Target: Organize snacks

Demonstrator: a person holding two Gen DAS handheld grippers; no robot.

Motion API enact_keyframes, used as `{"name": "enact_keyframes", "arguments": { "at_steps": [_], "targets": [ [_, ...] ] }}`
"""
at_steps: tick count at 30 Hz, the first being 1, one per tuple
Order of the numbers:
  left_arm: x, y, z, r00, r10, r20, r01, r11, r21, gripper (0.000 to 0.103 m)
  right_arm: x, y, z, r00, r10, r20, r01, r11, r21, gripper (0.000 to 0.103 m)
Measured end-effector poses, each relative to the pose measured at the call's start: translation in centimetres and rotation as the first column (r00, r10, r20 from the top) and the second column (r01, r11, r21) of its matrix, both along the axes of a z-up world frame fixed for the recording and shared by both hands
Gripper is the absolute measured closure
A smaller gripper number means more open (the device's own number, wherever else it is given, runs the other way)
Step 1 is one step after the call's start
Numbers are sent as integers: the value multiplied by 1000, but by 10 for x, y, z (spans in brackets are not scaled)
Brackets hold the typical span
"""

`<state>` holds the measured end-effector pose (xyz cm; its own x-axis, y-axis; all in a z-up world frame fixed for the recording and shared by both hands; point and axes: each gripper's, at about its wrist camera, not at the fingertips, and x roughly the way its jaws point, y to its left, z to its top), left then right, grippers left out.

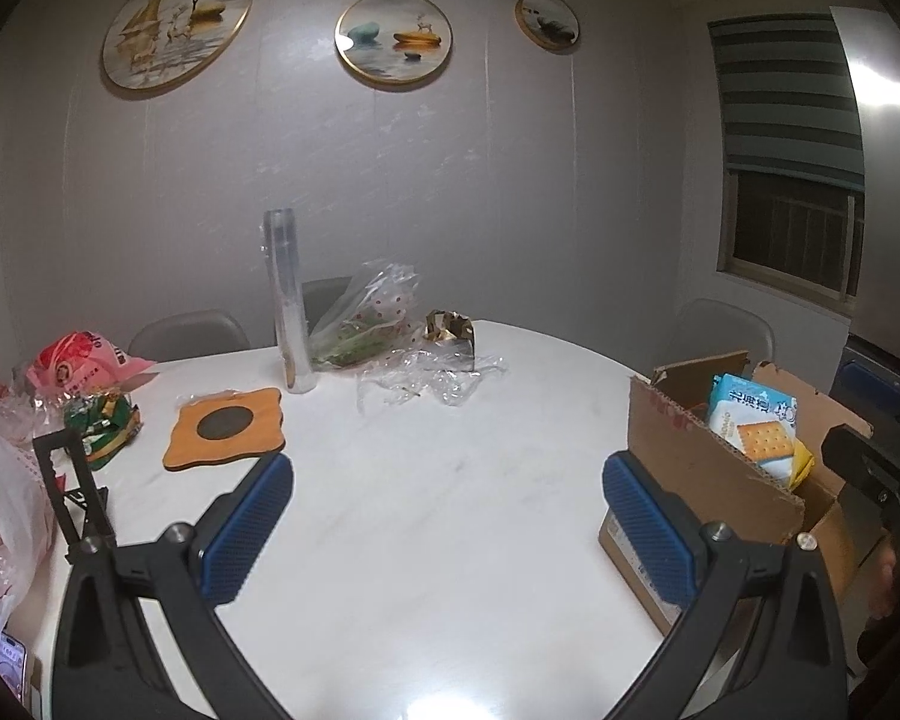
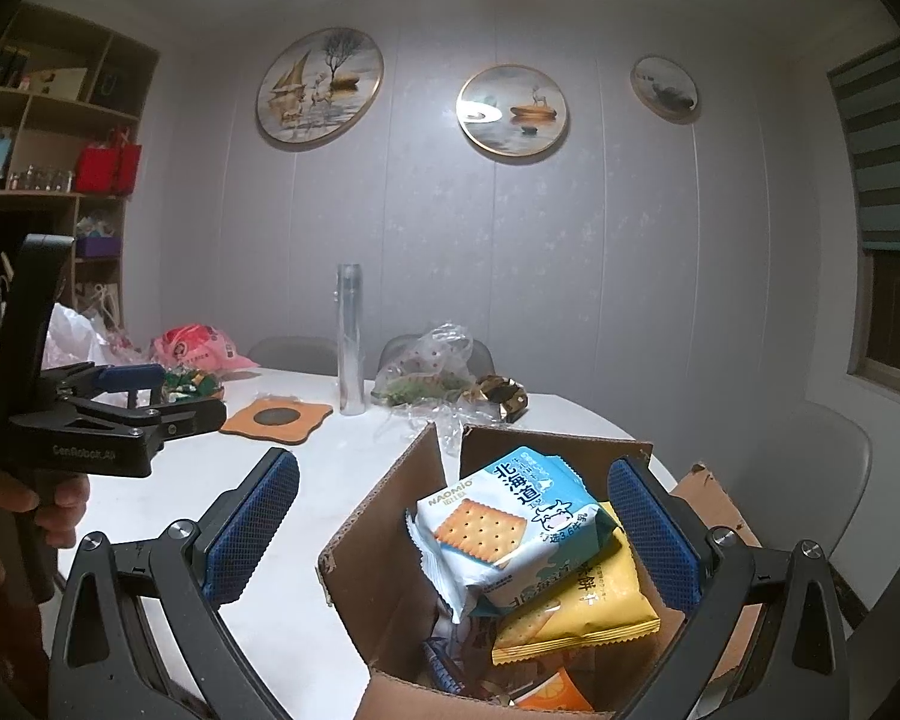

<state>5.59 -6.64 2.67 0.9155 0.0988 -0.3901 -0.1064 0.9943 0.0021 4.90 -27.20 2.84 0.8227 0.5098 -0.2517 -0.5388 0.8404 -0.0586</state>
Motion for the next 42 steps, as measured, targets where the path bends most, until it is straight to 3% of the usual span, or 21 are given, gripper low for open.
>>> {"name": "enact_keyframes", "arguments": {
  "at_steps": [42],
  "targets": [
    [0,-5,0,1000,-31,1,31,999,-19,1,-1,-13,0,1000,-1,2,1,1000,2,0]
  ]
}}
